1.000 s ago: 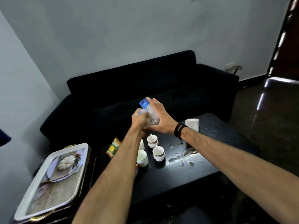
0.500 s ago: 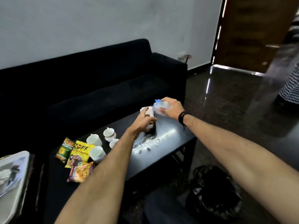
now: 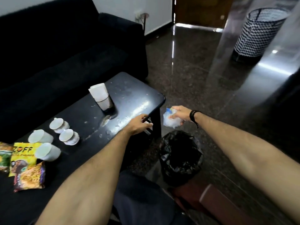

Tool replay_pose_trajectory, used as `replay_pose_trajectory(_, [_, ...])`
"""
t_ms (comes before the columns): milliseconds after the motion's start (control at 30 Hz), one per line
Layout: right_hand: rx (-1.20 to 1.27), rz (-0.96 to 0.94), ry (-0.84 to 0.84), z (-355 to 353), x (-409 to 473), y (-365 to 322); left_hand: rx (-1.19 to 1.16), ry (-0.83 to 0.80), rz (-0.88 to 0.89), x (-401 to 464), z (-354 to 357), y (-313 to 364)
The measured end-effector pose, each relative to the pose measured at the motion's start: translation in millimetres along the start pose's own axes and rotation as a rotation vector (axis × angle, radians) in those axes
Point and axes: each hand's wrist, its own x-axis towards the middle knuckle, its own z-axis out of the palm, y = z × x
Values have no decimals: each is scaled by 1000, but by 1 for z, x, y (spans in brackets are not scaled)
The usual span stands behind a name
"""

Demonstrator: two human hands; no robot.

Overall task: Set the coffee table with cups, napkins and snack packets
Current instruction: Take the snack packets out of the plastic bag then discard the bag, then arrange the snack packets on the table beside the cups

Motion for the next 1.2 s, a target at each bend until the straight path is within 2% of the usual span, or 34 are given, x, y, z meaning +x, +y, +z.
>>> replay_pose_trajectory(167, [-179, 204, -135, 14, 5, 83, 87, -134, -34, 26, 55, -4])
replay_pose_trajectory(300, [-258, 330, -148, 41, 16, 137, 92, -227, -80, 40, 93, -16])
replay_pose_trajectory(500, [-338, 379, -158, 97, 39, 191, 83, -295, -159, 56, 137, -43])
replay_pose_trajectory(667, [-525, 414, -219, 126, 48, 214, 99, -333, -175, 63, 151, -58])
replay_pose_trajectory(800, [-555, 344, -121, 117, 52, 205, 100, -298, -178, 65, 146, -59])
replay_pose_trajectory(1000, [-583, 123, 200, 49, 60, 155, 112, -180, -82, 57, 117, -38])
replay_pose_trajectory(1100, [-537, 66, 324, 9, 60, 114, 131, -63, -9, 45, 89, -23])
replay_pose_trajectory(1200, [-521, -26, 365, -7, 57, 57, 109, 84, 50, 24, 54, -10])
